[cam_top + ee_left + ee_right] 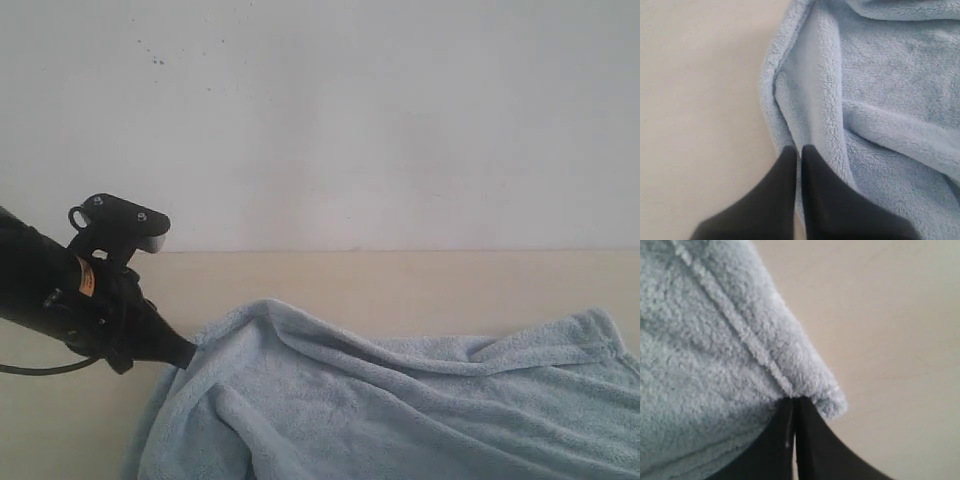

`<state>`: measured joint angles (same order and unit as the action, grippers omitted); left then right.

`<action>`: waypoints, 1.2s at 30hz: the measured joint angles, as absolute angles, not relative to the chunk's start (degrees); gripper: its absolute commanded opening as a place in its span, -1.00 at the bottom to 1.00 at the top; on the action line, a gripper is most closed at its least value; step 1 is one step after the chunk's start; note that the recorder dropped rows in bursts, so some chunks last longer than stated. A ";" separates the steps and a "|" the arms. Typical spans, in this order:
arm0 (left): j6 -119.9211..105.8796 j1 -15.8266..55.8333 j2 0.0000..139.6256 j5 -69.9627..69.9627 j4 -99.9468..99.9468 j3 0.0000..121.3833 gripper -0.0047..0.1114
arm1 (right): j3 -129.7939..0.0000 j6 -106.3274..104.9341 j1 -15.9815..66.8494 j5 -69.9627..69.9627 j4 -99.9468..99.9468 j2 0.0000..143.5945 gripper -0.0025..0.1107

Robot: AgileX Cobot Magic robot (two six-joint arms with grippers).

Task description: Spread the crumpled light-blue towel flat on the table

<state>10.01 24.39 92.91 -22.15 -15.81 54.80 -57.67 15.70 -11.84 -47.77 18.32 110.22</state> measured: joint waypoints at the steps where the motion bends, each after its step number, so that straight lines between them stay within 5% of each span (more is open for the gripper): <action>1: 10.01 24.39 92.91 -21.92 -15.66 54.80 -0.85 | -57.67 15.47 -13.00 -47.62 17.38 110.22 -0.94; 7: 5.17 24.39 92.91 -21.50 -15.63 54.80 -0.85 | -57.11 9.76 -11.31 -38.14 6.04 104.15 -0.94; 18: 4.82 24.39 92.91 -20.98 -14.50 54.80 -0.85 | -57.11 -11.77 9.07 -36.41 -14.33 102.16 -0.94; 36: 4.82 24.39 92.91 -20.98 -14.50 54.80 -0.85 | -57.11 -14.50 10.26 -29.29 -14.13 106.80 -0.94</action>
<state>4.82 24.39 92.91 -20.98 -14.50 54.80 -57.11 -14.50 10.26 -29.29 -14.13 106.80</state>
